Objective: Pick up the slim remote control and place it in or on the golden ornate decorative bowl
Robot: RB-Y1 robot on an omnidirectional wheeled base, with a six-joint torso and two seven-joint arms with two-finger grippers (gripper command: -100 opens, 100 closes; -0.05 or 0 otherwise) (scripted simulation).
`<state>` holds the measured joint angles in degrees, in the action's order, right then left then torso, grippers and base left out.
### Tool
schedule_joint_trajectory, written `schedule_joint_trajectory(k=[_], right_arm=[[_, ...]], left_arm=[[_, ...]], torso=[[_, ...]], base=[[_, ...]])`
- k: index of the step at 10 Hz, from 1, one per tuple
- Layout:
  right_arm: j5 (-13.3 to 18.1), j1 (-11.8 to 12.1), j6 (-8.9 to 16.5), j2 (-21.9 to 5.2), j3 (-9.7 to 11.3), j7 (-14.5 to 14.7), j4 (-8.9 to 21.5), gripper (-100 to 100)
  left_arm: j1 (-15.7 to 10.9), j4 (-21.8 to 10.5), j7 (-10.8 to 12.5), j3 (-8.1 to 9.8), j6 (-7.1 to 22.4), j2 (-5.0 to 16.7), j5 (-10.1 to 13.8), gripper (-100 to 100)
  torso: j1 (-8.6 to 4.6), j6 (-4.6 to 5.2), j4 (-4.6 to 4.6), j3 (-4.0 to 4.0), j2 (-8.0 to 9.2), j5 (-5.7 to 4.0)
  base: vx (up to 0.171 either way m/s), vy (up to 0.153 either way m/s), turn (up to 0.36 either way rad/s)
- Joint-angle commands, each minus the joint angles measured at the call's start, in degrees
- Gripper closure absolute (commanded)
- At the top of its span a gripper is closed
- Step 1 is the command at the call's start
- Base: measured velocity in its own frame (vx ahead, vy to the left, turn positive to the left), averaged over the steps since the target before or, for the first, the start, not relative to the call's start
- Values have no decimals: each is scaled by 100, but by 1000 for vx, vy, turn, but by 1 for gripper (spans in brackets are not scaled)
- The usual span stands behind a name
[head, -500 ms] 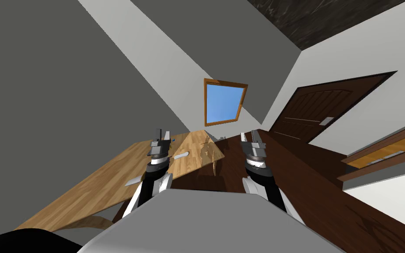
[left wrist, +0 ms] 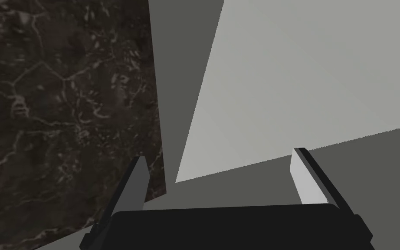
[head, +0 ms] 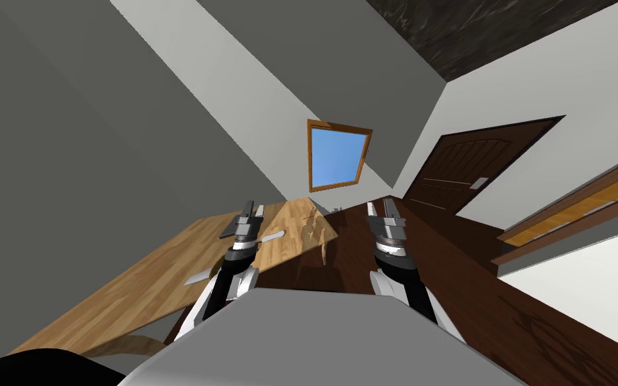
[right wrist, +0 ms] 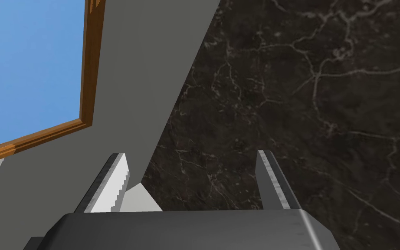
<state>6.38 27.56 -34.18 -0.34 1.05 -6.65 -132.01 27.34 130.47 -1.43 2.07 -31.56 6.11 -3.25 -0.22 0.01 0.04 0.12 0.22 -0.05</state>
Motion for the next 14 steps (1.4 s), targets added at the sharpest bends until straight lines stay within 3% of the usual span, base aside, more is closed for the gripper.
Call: schedule_joint_trajectory(k=[1,3,4,6,7,8,9,10,11,12,13,14], right_arm=[[0,0,0,0,0,0,0,0],[0,0,0,0,0,0,0,0],[0,0,0,0,0,0,0,0],[0,1,0,0,0,0,0,0],[0,0,0,0,0,0,0,0],[0,1,0,0,-1,0,0,0],[0,0,0,0,0,0,0,0],[0,1,0,-1,-1,0,0,0],[0,0,0,0,0,0,0,0],[0,1,0,-1,-1,0,0,0],[0,1,0,0,0,0,0,0],[0,1,0,-1,-1,0,0,0]], left_arm=[[-69,-102,-2,47,110,186,80,-100],[-119,-460,-15,167,371,570,389,-100],[-119,-460,-15,167,371,607,389,-100],[-178,-869,-28,302,667,976,749,-100],[-178,-893,-28,302,695,1045,763,-100],[-210,-1134,-33,373,879,1228,971,-100],[-210,-1134,-33,373,879,1269,971,-100],[-244,-1342,-38,445,1077,1496,1192,-100],[-244,-1391,-38,445,1077,1496,1192,-100],[-281,-1612,-42,519,1286,1725,1424,-100],[-281,-1661,-42,519,1289,1725,1424,-100],[-319,-1889,-44,592,1484,1954,1666,-100]], torso=[[0,0,0,0,0,0],[10,0,-2,-6,-11,2],[5,1,-2,-6,-11,1],[7,0,-2,-7,-12,2],[3,1,-1,-5,-8,0],[9,-2,-1,-5,-9,1],[8,0,-2,-6,-11,1],[12,-2,-2,-8,-15,2],[13,0,-3,-8,-15,2],[14,-3,-3,-8,-15,2],[12,0,-3,-9,-16,2],[13,-3,-2,-8,-15,2]], base=[[-35,-44,-16],[-25,-45,-108],[-26,-41,-38],[-33,-54,-121],[-32,-40,-64],[-23,-45,-100],[-13,-34,-60],[-14,-38,-159],[-13,-30,-52],[-17,-40,-128],[-16,-32,-69],[-17,-38,-130]])
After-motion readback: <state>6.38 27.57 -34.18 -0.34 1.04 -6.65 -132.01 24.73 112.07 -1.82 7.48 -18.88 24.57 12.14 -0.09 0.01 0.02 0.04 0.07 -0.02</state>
